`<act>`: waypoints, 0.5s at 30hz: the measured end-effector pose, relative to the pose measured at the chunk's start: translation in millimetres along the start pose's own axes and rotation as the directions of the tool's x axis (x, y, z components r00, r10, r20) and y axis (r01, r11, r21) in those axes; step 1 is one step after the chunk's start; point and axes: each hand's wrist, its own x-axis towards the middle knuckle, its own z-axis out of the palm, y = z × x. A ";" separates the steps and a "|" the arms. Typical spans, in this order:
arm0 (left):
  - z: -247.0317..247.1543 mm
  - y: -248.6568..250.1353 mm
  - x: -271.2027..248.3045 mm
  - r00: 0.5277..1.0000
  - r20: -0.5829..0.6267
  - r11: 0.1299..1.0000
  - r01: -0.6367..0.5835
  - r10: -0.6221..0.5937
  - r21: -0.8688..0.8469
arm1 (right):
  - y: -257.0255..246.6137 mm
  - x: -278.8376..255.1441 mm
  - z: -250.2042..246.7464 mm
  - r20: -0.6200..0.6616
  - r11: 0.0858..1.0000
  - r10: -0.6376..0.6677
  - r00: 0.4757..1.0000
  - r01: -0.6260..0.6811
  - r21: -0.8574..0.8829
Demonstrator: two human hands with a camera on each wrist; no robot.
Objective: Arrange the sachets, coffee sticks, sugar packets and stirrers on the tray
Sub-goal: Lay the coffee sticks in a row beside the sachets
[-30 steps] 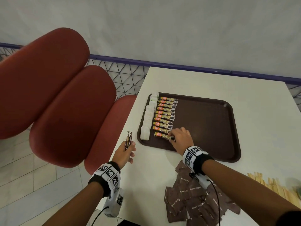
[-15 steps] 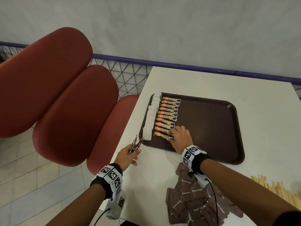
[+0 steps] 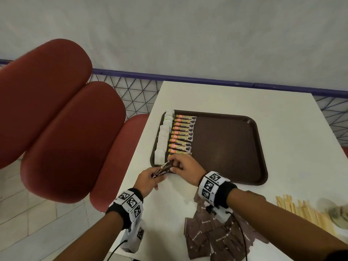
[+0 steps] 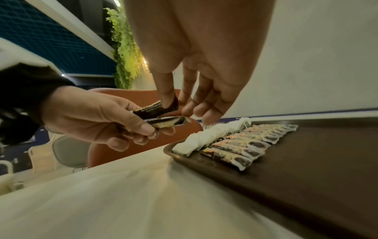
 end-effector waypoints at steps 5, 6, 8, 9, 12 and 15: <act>-4.7 6.2 -3.8 0.997 0.067 0.987 0.059 -0.049 -0.147 | 5.6 1.5 -11.4 0.023 0.997 0.046 0.999 -0.044 -0.068; -5.2 7.4 -4.9 0.995 0.083 0.982 0.074 -0.061 -0.175 | 5.5 1.8 -11.8 0.014 0.999 0.041 0.999 -0.041 -0.036; -4.9 9.5 -7.0 0.992 0.098 0.973 0.093 -0.074 -0.213 | 3.8 1.3 -12.1 -0.004 0.997 0.056 0.998 -0.056 0.043; -4.7 10.0 -7.7 0.993 0.091 0.969 0.097 -0.078 -0.227 | 2.8 1.0 -11.9 -0.005 0.994 0.083 0.997 -0.082 0.074; -6.3 9.5 -8.8 0.994 0.055 0.958 0.103 -0.092 -0.269 | 4.6 1.4 -10.8 0.017 0.982 0.148 0.989 -0.149 0.118; -8.3 9.4 -8.7 0.994 0.049 0.957 0.103 -0.094 -0.270 | 6.0 1.2 -10.1 0.038 0.974 0.180 0.983 -0.184 0.133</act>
